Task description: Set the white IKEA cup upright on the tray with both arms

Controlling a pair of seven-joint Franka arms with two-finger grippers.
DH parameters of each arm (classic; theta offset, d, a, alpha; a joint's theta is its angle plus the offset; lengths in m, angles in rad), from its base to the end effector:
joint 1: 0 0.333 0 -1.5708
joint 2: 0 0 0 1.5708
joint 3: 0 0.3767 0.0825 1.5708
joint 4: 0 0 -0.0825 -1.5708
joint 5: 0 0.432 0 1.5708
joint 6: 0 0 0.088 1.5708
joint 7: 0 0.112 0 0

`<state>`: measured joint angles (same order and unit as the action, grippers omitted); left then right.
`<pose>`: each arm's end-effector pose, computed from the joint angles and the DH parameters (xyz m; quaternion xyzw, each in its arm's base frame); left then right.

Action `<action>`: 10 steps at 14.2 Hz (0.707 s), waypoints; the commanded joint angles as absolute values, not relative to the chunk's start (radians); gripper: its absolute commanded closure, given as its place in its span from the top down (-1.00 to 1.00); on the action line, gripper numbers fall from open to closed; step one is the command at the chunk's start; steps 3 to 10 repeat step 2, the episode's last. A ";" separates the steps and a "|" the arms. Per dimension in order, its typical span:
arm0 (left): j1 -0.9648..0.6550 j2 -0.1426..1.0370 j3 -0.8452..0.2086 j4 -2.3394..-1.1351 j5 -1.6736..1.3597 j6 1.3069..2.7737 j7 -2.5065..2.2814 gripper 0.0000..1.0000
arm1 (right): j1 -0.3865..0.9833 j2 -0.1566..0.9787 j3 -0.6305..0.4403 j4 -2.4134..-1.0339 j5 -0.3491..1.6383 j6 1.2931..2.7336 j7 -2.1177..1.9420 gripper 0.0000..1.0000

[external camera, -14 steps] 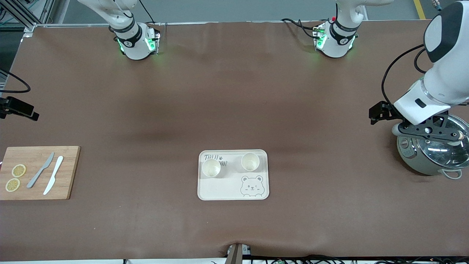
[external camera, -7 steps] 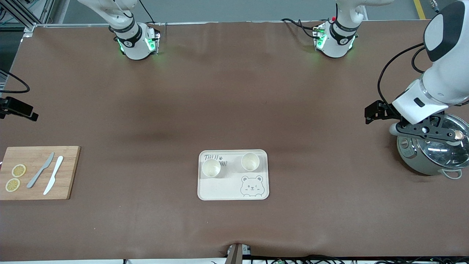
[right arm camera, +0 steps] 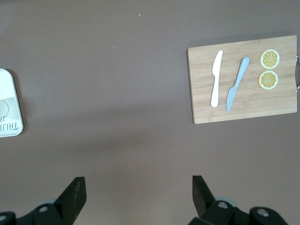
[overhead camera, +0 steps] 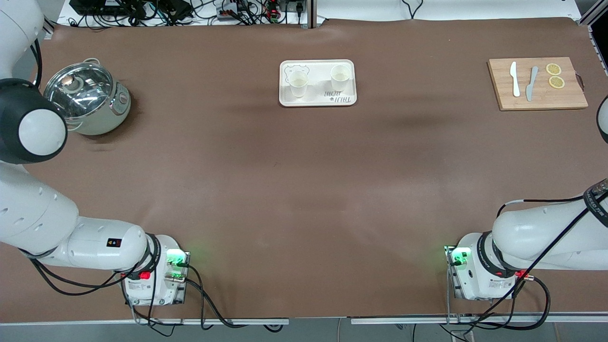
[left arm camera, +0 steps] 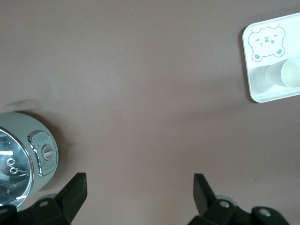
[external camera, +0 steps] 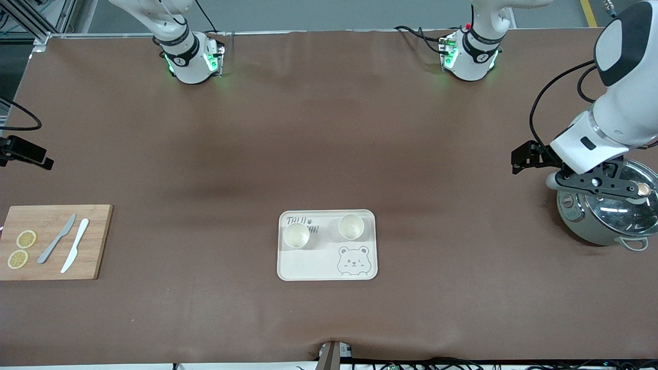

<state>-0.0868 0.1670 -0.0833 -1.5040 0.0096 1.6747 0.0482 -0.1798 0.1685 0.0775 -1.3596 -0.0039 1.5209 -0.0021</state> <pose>0.6616 -0.1078 0.6183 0.9941 -0.1088 0.0020 0.0023 0.6556 -0.0730 0.6791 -0.9987 0.0507 0.0031 0.0047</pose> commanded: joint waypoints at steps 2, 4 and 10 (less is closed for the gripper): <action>-0.086 0.163 -0.086 -1.508 0.011 1.683 0.074 1.00 | -0.195 0.158 0.092 -1.362 -0.009 1.522 0.015 1.00; -0.086 0.163 -0.086 -1.508 0.011 1.683 0.074 1.00 | -0.195 0.158 0.092 -1.362 -0.009 1.522 0.015 1.00; -0.086 0.163 -0.086 -1.508 0.011 1.683 0.074 1.00 | -0.195 0.158 0.092 -1.362 -0.009 1.522 0.015 1.00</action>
